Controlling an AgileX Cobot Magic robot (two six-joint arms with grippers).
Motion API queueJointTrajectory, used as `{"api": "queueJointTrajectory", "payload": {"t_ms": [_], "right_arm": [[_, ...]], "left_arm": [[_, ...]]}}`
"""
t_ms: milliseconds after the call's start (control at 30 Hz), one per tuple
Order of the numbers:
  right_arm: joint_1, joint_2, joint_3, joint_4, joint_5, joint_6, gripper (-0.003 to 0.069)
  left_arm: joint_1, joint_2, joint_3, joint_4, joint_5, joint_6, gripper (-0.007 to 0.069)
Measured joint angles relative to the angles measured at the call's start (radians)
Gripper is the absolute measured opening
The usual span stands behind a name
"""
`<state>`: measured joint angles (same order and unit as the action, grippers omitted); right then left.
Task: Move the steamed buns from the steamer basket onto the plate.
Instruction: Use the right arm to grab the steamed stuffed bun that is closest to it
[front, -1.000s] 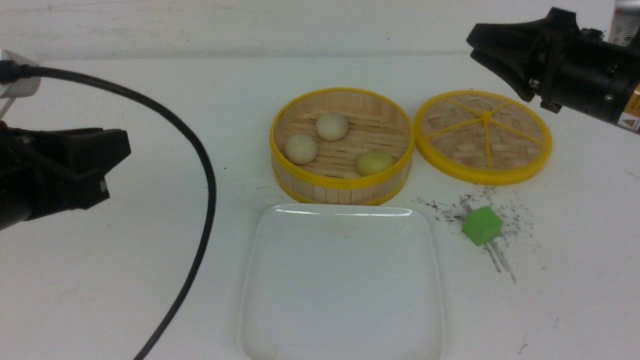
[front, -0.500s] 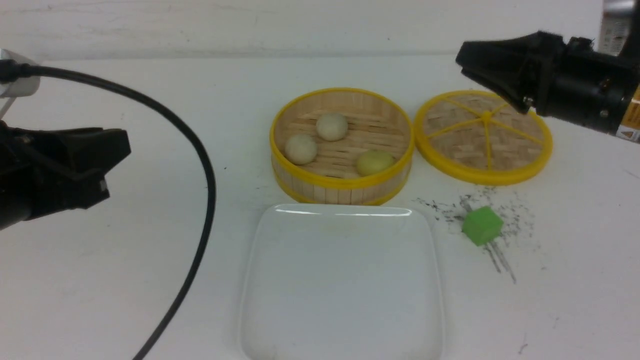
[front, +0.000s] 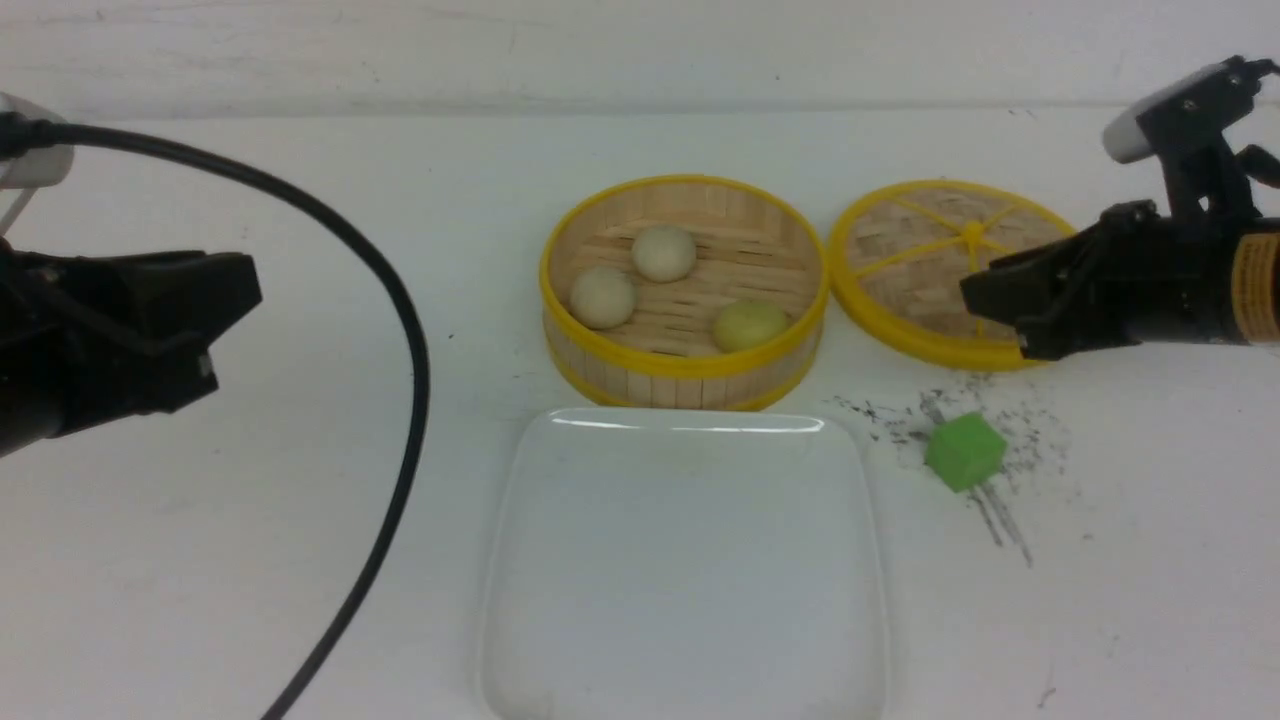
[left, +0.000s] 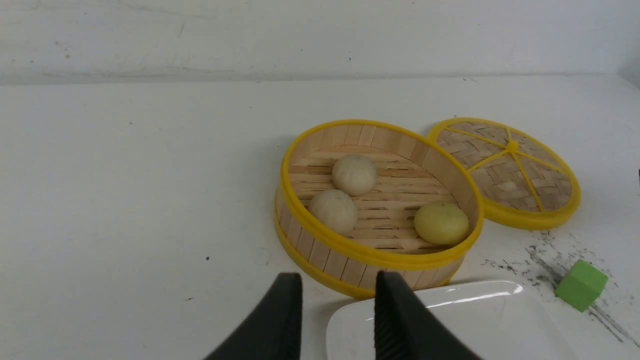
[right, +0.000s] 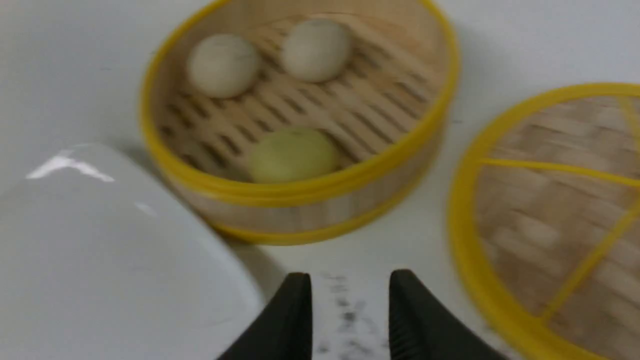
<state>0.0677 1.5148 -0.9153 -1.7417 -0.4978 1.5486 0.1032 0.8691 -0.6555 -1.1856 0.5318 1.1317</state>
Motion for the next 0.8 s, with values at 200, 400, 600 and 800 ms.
{"api": "queueJointTrajectory", "payload": {"t_ms": [200, 400, 600, 800], "right_arm": [[0.000, 0.000, 0.000, 0.000, 0.336, -0.048, 0.0240], [0.000, -0.001, -0.044, 0.000, 0.318, -0.131, 0.0240], [0.031, -0.014, -0.153, 0.000, 0.161, -0.073, 0.0240], [0.062, -0.014, -0.177, 0.000, 0.157, -0.076, 0.0240]], "left_arm": [[0.000, 0.000, 0.000, 0.000, 0.000, 0.003, 0.0240], [0.000, 0.000, 0.000, 0.000, -0.001, 0.004, 0.0240], [0.000, 0.000, 0.000, 0.000, -0.004, 0.020, 0.0240], [0.000, 0.000, 0.000, 0.000, -0.009, 0.025, 0.0240]]}}
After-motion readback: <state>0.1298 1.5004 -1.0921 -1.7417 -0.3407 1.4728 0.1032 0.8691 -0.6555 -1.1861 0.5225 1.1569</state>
